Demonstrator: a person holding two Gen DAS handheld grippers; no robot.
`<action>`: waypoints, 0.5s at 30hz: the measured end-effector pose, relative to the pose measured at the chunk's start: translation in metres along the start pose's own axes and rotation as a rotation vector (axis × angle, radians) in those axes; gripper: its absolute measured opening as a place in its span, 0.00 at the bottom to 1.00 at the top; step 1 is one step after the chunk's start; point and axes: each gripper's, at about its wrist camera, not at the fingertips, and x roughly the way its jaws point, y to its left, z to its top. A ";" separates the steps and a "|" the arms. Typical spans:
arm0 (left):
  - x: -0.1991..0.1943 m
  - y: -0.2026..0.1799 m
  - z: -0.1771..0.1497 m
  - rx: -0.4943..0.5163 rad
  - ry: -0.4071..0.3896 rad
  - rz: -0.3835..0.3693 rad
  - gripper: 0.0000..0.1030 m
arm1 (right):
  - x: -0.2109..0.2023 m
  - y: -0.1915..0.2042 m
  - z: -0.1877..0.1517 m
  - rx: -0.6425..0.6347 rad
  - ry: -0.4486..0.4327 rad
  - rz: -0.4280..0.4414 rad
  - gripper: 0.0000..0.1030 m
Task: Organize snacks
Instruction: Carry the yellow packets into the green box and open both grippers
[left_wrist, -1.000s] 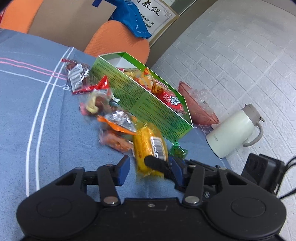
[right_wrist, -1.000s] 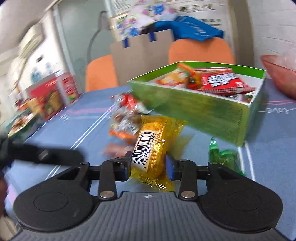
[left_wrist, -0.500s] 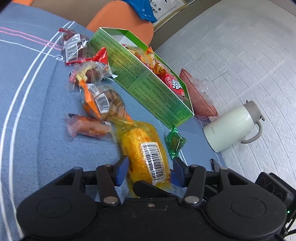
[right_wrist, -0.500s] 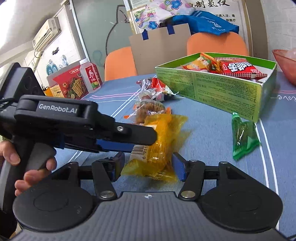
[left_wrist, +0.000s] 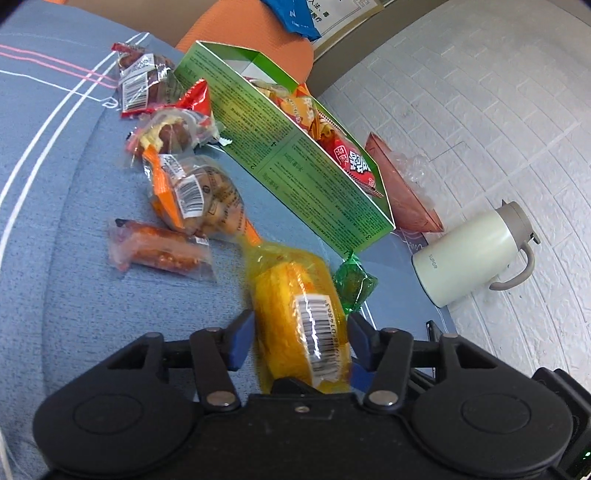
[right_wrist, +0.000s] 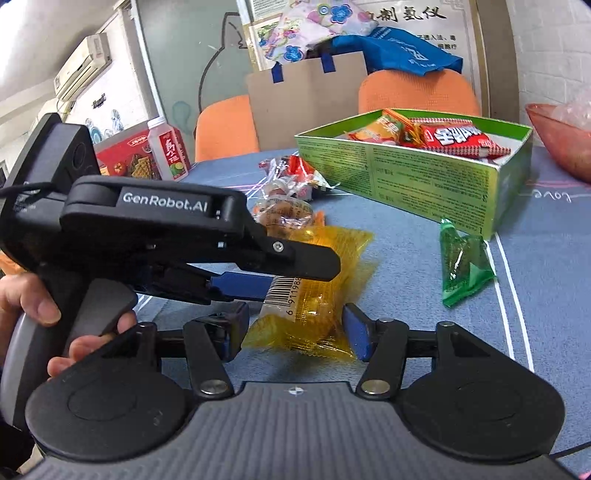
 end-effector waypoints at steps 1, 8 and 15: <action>0.001 -0.001 -0.001 0.015 -0.008 0.010 0.67 | 0.001 -0.001 -0.001 0.006 0.001 0.002 0.73; -0.002 -0.022 0.003 0.084 -0.045 0.020 0.51 | -0.002 -0.004 0.002 -0.028 -0.029 -0.001 0.63; -0.008 -0.052 0.039 0.169 -0.124 -0.004 0.51 | -0.015 -0.013 0.032 -0.057 -0.135 -0.004 0.63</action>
